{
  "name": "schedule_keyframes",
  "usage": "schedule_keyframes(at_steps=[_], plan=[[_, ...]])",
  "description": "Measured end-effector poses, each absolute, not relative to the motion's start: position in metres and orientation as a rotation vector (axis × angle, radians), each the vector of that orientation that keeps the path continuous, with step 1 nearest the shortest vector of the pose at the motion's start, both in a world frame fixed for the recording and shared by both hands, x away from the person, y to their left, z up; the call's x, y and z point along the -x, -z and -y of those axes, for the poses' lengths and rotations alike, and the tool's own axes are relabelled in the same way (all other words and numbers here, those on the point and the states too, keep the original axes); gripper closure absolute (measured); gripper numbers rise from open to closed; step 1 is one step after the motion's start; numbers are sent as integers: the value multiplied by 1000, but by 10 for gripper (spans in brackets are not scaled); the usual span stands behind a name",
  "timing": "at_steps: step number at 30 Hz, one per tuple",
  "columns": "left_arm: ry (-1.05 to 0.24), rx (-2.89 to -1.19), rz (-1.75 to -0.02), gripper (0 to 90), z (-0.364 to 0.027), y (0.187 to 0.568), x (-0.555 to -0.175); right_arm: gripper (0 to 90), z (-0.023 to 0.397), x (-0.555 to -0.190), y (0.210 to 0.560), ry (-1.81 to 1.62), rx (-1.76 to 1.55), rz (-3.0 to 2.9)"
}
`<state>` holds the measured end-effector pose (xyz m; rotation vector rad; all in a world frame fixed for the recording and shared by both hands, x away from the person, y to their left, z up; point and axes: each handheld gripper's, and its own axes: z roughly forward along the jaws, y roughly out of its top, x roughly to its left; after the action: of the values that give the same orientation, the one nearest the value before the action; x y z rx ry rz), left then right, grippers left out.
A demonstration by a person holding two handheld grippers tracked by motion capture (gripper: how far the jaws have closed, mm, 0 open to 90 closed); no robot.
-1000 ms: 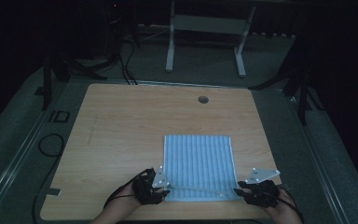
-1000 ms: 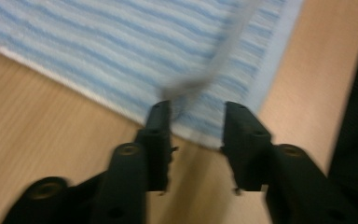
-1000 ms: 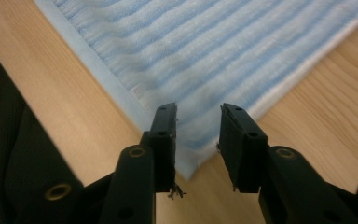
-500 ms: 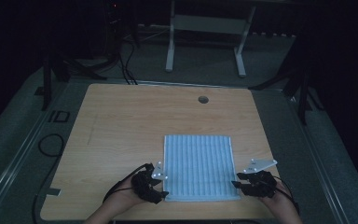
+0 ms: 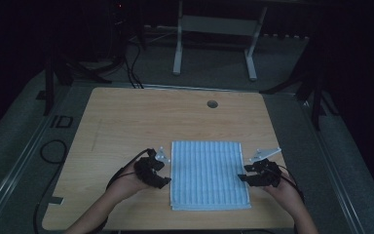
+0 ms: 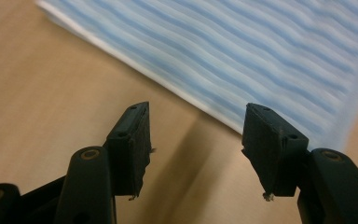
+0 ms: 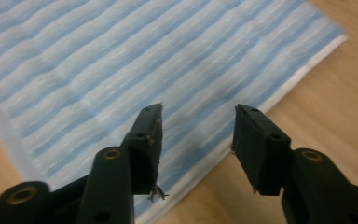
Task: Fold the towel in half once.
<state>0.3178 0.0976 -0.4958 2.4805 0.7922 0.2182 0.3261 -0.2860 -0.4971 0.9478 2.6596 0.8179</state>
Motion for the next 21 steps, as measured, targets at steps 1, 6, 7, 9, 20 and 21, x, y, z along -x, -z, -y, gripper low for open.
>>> schedule_keyframes(at_steps=[1, 6, 7, 9, 20, 21], plan=[[-220, -2466, -812, 422, -98, 495, -323, 504, 287, -330, 495, -809, -953, -2654], [-229, -2415, -853, 397, -97, 491, -348, 486, 290, -354, 485, -813, -989, -2626], [-231, -2401, -854, 397, -96, 490, -352, 484, 291, -359, 484, -818, -997, -2619], [-259, -2398, -860, 397, -94, 489, -360, 482, 292, -369, 482, -812, -1026, -2601], [-293, -2326, -969, 383, -88, 493, -404, 446, 297, -417, 487, -784, -1173, -2569], [-294, -2331, -976, 383, -87, 494, -408, 439, 296, -421, 488, -784, -1180, -2563]])
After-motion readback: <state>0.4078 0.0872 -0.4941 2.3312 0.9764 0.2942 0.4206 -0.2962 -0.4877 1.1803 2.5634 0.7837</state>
